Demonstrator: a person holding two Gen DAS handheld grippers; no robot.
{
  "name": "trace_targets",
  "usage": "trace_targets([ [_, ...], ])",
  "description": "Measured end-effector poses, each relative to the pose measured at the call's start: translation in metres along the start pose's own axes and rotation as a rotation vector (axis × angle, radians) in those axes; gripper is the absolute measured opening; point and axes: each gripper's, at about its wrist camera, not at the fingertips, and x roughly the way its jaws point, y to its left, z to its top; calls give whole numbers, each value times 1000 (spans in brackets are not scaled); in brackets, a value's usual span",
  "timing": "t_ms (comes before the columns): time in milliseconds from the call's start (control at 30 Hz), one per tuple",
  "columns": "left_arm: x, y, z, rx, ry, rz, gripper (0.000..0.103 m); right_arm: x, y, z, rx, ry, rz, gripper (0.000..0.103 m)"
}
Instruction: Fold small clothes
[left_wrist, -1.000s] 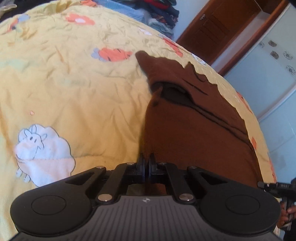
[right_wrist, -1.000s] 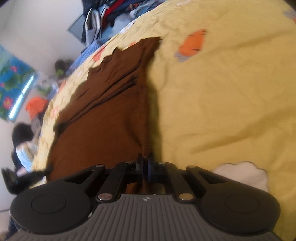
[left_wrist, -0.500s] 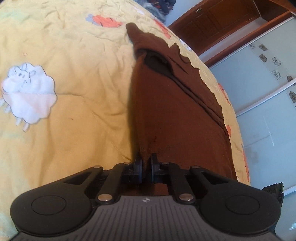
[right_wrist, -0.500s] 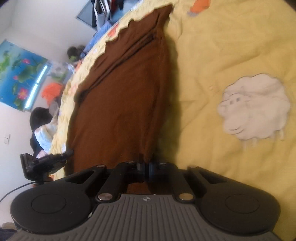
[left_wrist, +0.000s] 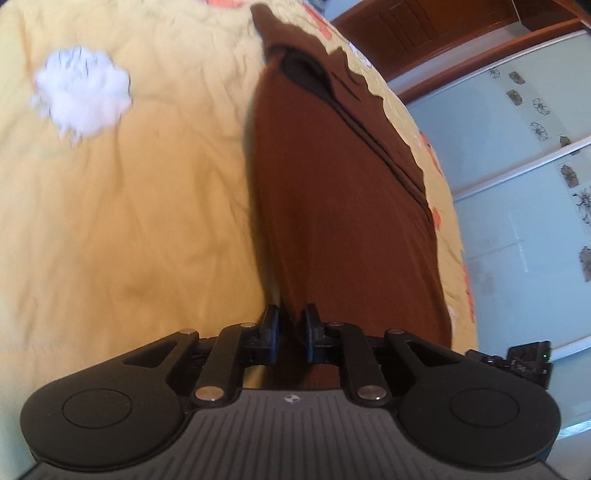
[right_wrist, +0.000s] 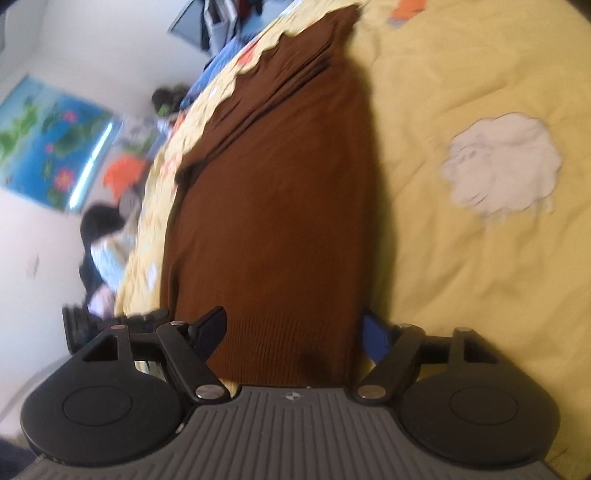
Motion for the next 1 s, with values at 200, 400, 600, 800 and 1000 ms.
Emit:
trace_targets([
  [200,-7,7,-8,-80,50,-151,70,1,4,-7,13,27,24,77],
  [400,-11,6,-8,-55,19,-141,72,2,1,-13,43,5,49,77],
  [600,0,-10,-17,58,57,-18,9,13,6,-13,11,29,-22,14],
  [800,-32,-19,-26,157,-11,63,4,-16,9,-22,-59,-8,-41,12],
  [1000,-32,-3,-24,144,32,88,6,-15,-18,-24,7,16,-75,12],
])
